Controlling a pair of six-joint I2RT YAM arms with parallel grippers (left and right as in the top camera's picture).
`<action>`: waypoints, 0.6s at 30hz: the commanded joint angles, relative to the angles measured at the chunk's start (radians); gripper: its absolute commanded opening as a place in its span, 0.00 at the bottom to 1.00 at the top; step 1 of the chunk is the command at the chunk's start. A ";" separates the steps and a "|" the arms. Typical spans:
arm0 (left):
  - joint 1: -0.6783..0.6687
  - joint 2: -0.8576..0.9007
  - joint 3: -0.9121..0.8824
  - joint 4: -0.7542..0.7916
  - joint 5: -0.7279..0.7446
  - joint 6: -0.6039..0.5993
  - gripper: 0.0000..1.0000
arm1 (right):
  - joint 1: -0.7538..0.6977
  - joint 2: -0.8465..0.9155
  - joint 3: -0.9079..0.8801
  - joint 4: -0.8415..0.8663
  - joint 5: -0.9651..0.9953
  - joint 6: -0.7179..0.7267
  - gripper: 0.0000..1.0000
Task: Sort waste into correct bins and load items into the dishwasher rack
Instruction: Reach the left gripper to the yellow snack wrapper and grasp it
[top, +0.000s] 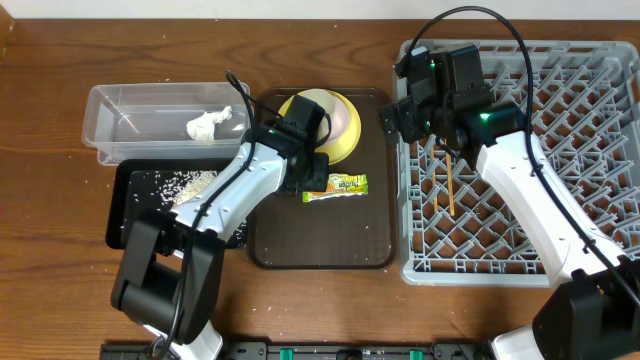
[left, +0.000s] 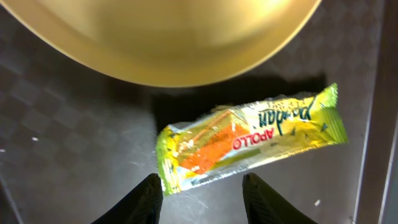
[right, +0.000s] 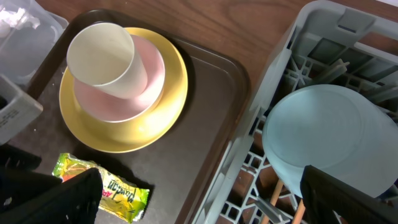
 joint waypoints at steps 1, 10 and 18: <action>-0.001 0.010 -0.005 0.013 -0.045 0.010 0.45 | 0.004 0.008 0.003 0.003 0.002 -0.013 0.99; -0.003 0.010 -0.029 0.048 -0.045 0.010 0.44 | 0.004 0.008 0.003 0.003 0.002 -0.013 0.99; -0.003 0.010 -0.092 0.137 -0.045 0.010 0.41 | 0.004 0.008 0.003 0.003 0.002 -0.013 0.99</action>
